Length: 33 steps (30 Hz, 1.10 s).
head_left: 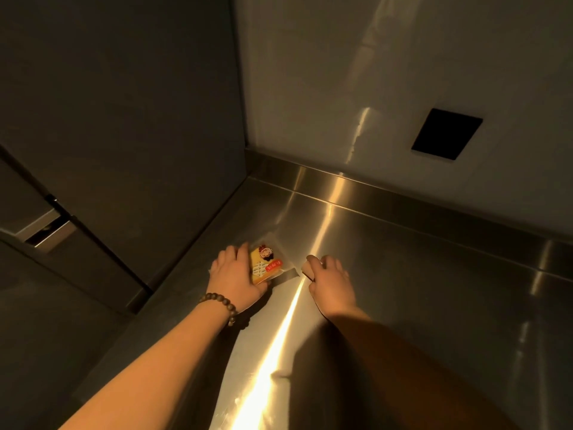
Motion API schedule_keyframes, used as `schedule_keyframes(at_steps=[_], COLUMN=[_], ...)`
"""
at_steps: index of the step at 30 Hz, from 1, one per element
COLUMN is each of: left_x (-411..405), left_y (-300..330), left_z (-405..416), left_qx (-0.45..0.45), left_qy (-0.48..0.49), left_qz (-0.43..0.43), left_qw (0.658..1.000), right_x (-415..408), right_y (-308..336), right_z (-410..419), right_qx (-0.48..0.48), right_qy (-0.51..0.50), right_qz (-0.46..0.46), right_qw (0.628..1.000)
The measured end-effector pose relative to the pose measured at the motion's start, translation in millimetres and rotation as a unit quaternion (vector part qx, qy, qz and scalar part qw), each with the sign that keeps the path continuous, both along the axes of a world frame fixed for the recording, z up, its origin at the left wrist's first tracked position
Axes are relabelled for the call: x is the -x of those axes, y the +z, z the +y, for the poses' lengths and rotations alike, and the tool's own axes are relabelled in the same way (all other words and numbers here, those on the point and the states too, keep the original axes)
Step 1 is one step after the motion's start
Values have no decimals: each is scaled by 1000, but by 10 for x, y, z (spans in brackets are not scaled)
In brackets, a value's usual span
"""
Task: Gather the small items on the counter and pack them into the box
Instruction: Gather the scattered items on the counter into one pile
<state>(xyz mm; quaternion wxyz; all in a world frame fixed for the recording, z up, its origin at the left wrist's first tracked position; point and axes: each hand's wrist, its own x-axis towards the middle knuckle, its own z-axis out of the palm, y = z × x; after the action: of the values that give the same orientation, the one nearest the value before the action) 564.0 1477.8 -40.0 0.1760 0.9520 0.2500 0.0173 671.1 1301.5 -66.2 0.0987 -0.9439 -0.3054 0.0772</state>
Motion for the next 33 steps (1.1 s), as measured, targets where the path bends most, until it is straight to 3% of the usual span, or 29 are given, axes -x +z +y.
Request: schedule_keyframes(at_steps=[6,12,24,30,33], left_x=[15,-259,-363,-16,205], left_y=[36,44,172,237,263], left_z=[-102,-647,-3110,-4487,-5187], left_qx=[1,21,38,47,52], left_qy=[-23,-113,-339,-398,-403], left_qz=[-8,-14,-24,-47,-44], left_qw=[1000,993,940,915,913], right_x=[112,280,1229,1929,2258], right_y=[129,351,621,675,628], right_z=[-192,-860,-3222,-4594,-5308], right_qx=[-48,-93,-156,-179,-167], right_qy=[-36,-128,-396,-469,-478], right_qz=[14,26,-30,-75,-81], right_qw=[998,987,904,862,858])
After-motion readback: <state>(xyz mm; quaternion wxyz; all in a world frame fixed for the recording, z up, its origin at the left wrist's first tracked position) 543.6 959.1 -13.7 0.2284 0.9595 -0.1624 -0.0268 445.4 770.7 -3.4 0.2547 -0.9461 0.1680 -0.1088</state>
